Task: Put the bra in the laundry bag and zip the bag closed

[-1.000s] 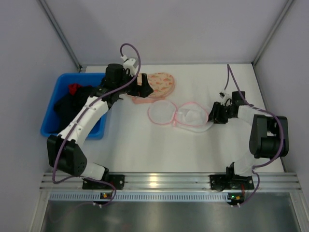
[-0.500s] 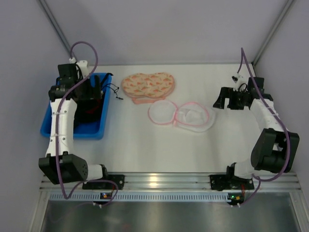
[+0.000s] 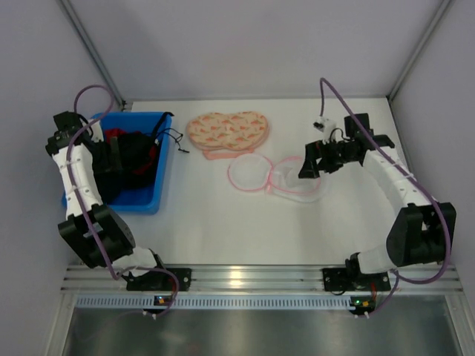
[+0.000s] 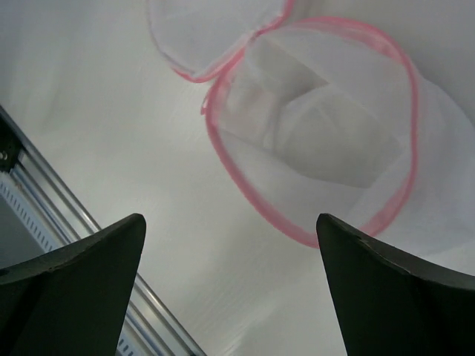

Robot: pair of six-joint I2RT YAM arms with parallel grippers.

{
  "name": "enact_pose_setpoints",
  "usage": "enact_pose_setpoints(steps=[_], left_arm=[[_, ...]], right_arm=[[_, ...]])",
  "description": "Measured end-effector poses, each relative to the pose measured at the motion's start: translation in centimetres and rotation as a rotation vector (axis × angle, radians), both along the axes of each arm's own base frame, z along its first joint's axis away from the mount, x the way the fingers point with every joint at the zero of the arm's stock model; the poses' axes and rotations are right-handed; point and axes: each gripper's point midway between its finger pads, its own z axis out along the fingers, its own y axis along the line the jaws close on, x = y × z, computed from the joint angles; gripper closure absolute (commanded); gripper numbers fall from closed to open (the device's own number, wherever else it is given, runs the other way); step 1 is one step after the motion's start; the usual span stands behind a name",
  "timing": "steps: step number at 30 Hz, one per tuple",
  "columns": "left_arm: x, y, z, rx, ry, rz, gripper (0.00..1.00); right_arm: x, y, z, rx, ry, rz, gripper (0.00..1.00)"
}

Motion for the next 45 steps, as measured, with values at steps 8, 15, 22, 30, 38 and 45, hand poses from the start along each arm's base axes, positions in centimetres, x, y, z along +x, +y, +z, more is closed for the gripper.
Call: enact_pose_setpoints(steps=[8,15,22,30,38,45], left_arm=[[-0.7,3.0,-3.0,-0.052,0.09,0.081,0.02],[-0.8,3.4,-4.2,-0.067,0.126,0.092,0.06],[-0.5,3.2,-5.2,-0.097,0.148,0.088,0.21],[0.2,2.0,-5.3,-0.163,0.113,0.044,0.68],[1.4,0.7,-4.3,-0.225,0.047,-0.009,1.0],[3.8,-0.5,3.8,-0.16,-0.191,-0.11,1.0]], right_arm=[[-3.4,8.1,-2.3,-0.048,0.013,0.275,0.01],[-0.9,11.5,-8.1,-0.159,0.077,0.306,0.01],[3.1,10.8,-11.3,-0.233,0.085,0.206,0.0],[6.6,5.1,-12.0,-0.234,0.108,0.047,0.01],[6.6,3.9,-6.9,-0.132,0.05,0.037,0.01],[5.0,5.2,-0.8,-0.007,-0.04,0.088,0.01]])
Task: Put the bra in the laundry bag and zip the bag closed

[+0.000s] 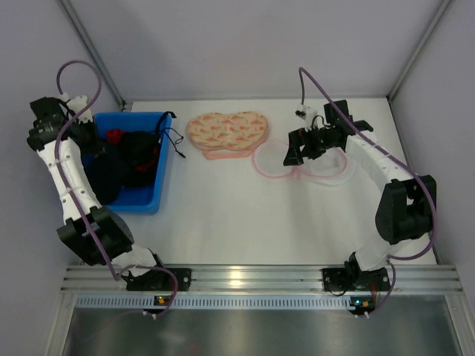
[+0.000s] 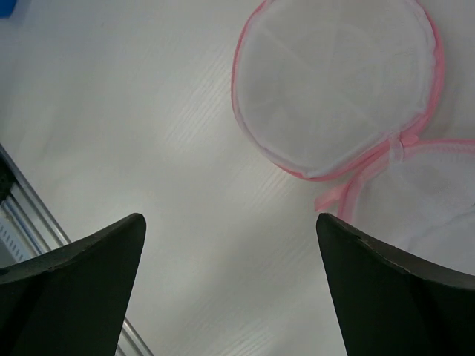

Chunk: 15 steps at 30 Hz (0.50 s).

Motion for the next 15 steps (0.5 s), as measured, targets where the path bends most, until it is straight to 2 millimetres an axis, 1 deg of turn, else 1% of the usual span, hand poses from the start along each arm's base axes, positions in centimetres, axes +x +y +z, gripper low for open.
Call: enact_pose_setpoints(steps=[1,2,3,5,6,7,8,11,15], left_arm=[[0.3,-0.5,1.6,0.031,-0.042,-0.02,1.0],[0.5,-1.5,3.3,0.065,-0.084,-0.051,1.0],[0.7,-2.7,4.6,0.089,-0.114,-0.084,1.0],[1.1,-6.3,7.0,0.133,-0.181,-0.18,1.0],[1.3,-7.9,7.8,0.14,-0.204,-0.223,1.0],[1.4,-10.4,8.5,0.141,-0.229,-0.29,1.0],[1.5,-12.3,9.0,0.136,-0.245,-0.342,1.0],[1.9,-16.4,9.5,0.106,-0.267,-0.454,1.0],[2.5,-20.0,8.9,0.047,-0.255,-0.554,1.0]], right_arm=[[-0.2,0.0,0.5,0.011,-0.003,0.003,0.01],[-0.4,-0.1,1.0,0.022,0.0,0.004,0.01],[-0.4,-0.3,1.3,0.028,0.0,0.001,0.01],[-0.2,-0.7,1.6,0.041,0.005,-0.008,0.01],[-0.2,-1.0,1.7,0.044,0.008,-0.015,0.01],[-0.1,-1.4,1.8,0.049,0.012,-0.024,0.01],[0.0,-1.7,1.9,0.054,0.019,-0.032,0.01],[0.0,-2.9,2.0,0.064,0.039,-0.062,0.01],[-0.3,-3.9,2.2,0.072,0.064,-0.086,0.01]])
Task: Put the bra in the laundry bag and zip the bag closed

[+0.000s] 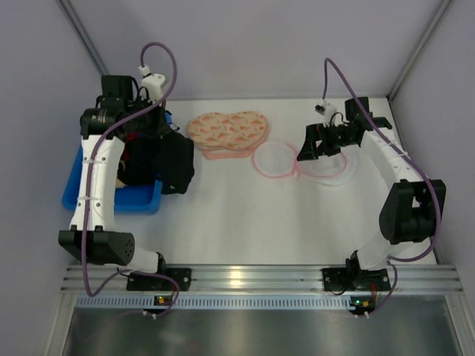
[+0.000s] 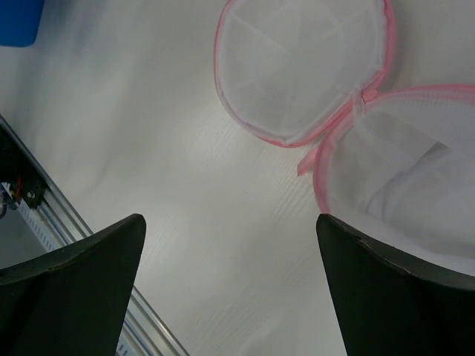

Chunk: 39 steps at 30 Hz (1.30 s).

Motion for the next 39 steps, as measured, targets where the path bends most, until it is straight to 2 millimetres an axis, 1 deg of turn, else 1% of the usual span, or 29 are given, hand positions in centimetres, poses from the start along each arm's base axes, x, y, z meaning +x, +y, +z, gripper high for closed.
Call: enact_pose_setpoints(steps=[3,6,8,11,12,14,16,17,20,23,25,29,31,32,33,35,36,38,39], left_arm=[[0.5,-3.2,-1.3,-0.027,0.047,-0.089,1.0],[1.3,-5.8,-3.0,-0.039,0.098,-0.154,1.0],[2.2,-7.0,-3.7,-0.038,0.119,-0.174,1.0],[4.0,-8.3,-4.1,-0.022,0.107,-0.191,1.0],[4.4,-8.6,-4.3,-0.009,0.101,-0.195,1.0],[4.3,-9.6,-5.0,0.022,0.107,-0.218,1.0],[3.7,-11.3,-5.8,0.04,0.111,-0.258,1.0],[3.0,-12.4,-6.5,0.05,0.123,-0.286,1.0],[0.9,-14.7,-8.8,0.047,0.177,-0.342,1.0],[-1.1,-15.8,-11.4,0.026,0.247,-0.362,1.0],[-2.6,-16.1,-13.2,0.008,0.298,-0.368,1.0],[-6.6,-16.8,-17.6,-0.021,0.435,-0.397,0.99],[-8.1,-17.2,-19.5,-0.037,0.49,-0.417,0.94],[-8.6,-17.3,-20.0,-0.041,0.506,-0.421,0.87],[-9.5,-17.5,-20.7,-0.055,0.535,-0.434,0.79],[-10.0,-17.9,-20.8,-0.079,0.555,-0.448,0.65],[-10.0,-18.2,-20.6,-0.092,0.544,-0.457,0.52],[-9.7,-18.5,-19.8,-0.109,0.51,-0.469,0.41],[-9.5,-18.5,-19.3,-0.111,0.489,-0.467,0.4]], right_arm=[[-0.2,-0.3,0.2,0.003,0.005,-0.006,0.01],[-0.4,-0.5,0.6,0.006,0.001,-0.01,0.01],[-0.4,-0.7,0.7,0.007,-0.003,-0.012,0.01],[-0.6,-1.0,0.8,0.008,0.002,-0.015,0.01],[-0.6,-1.2,0.7,0.008,0.005,-0.016,0.01],[-0.8,-1.3,0.6,0.007,0.013,-0.015,0.01],[-1.0,-1.4,0.6,0.011,0.02,-0.01,0.01],[-1.2,-1.3,0.6,0.016,0.022,-0.005,0.0],[-2.6,-1.0,0.3,0.041,0.043,0.012,0.01],[-4.2,-0.8,-0.1,0.057,0.063,0.021,0.01],[-4.8,-0.7,-0.2,0.065,0.074,0.029,0.01],[-5.6,-0.6,-0.8,0.076,0.094,0.041,0.01],[-6.1,-0.6,-1.2,0.079,0.106,0.046,0.01],[-6.5,-0.5,-1.5,0.083,0.116,0.05,0.0],[-6.8,-0.5,-1.8,0.086,0.125,0.053,0.01],[-7.8,-0.2,-2.4,0.091,0.147,0.067,0.02],[-8.2,-0.1,-2.8,0.093,0.158,0.074,0.02],[-9.0,0.3,-3.3,0.094,0.175,0.093,0.03],[-9.5,0.6,-3.6,0.092,0.18,0.106,0.03]])
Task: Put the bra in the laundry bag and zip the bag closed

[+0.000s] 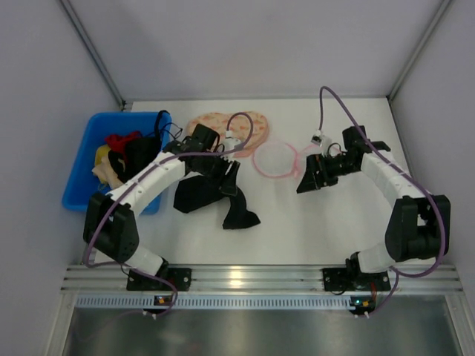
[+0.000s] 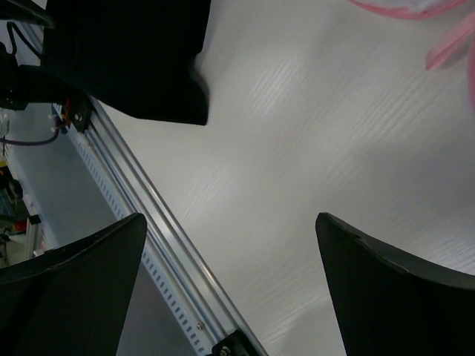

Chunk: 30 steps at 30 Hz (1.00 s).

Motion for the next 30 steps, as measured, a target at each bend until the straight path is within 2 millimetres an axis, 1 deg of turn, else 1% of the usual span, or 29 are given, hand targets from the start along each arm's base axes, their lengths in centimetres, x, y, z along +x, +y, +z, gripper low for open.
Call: enact_pose_setpoints(steps=[2,4,6,7,9,10,11,13,18,20,24,30], left_arm=[[0.5,0.6,1.3,0.001,-0.059,0.028,0.4],[1.4,1.8,2.5,0.011,-0.112,0.071,0.4],[2.8,3.7,3.4,0.027,-0.146,0.144,0.39],[4.0,5.1,3.7,0.041,-0.16,0.194,0.39],[6.1,8.4,3.4,0.091,-0.17,0.302,0.39],[7.1,10.3,2.9,0.13,-0.171,0.358,0.39],[7.6,11.7,2.2,0.17,-0.163,0.399,0.38],[7.9,13.3,0.8,0.241,-0.138,0.438,0.38],[8.0,15.0,-3.2,0.4,-0.06,0.456,0.36],[8.1,15.5,-4.5,0.453,-0.043,0.452,0.35],[8.6,16.5,-6.2,0.556,-0.047,0.424,0.34],[10.4,17.4,-7.4,0.697,-0.112,0.364,0.33]], right_arm=[[-0.7,0.5,-0.2,0.0,0.007,0.023,0.03],[-1.1,0.8,-0.3,0.0,0.004,0.041,0.03],[-1.1,0.9,-0.2,-0.001,-0.006,0.048,0.03],[-1.1,0.8,-0.2,-0.002,-0.011,0.051,0.03],[-1.1,0.8,-0.2,-0.003,-0.022,0.058,0.03],[-1.1,0.8,-0.1,-0.004,-0.025,0.06,0.03],[-1.1,0.8,-0.1,-0.004,-0.028,0.061,0.03],[-1.0,0.8,-0.2,-0.005,-0.032,0.064,0.03],[-1.0,0.8,-0.2,-0.005,-0.033,0.065,0.03],[-1.0,0.8,-0.2,-0.005,-0.033,0.065,0.03],[-1.1,0.7,-0.2,-0.005,-0.033,0.065,0.03],[-1.6,0.6,-0.7,-0.01,-0.017,0.067,0.03]])
